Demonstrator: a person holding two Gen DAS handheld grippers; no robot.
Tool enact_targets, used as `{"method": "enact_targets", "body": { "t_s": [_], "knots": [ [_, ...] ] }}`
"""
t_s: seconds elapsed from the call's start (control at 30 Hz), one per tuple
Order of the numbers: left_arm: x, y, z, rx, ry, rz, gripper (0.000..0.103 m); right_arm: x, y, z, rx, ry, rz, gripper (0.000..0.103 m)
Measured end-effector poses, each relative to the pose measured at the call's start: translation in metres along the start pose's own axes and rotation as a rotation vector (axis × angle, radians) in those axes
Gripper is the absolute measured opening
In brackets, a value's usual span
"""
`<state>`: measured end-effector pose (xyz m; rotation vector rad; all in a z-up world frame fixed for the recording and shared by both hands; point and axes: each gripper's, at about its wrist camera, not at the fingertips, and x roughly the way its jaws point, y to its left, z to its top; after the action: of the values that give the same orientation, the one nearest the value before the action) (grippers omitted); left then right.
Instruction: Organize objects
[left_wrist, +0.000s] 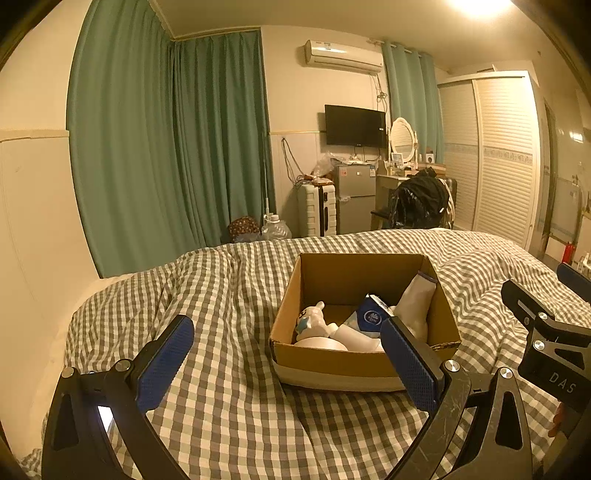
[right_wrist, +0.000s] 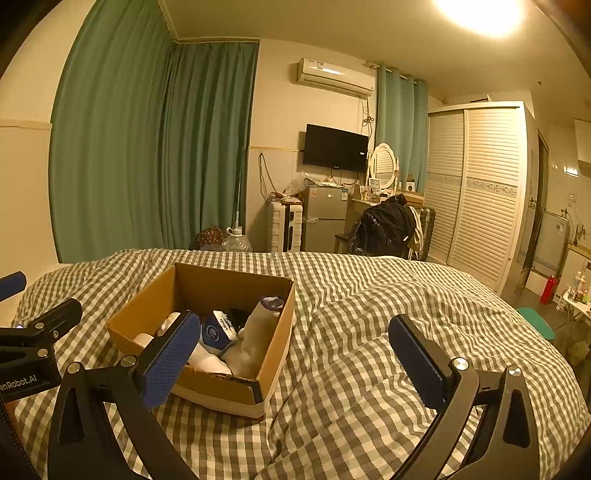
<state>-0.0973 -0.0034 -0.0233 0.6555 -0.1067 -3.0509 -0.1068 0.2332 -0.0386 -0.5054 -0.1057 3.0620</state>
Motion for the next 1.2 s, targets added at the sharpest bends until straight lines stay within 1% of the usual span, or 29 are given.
{"method": "enact_targets", "body": {
  "t_s": [1.2],
  "knots": [
    [0.0016, -0.0023, -0.0016, 0.017, 0.001, 0.016, 0.103, 0.0049, 0.0038, -0.0055, -0.017, 0.027, -0.003, 0.102]
  ]
}}
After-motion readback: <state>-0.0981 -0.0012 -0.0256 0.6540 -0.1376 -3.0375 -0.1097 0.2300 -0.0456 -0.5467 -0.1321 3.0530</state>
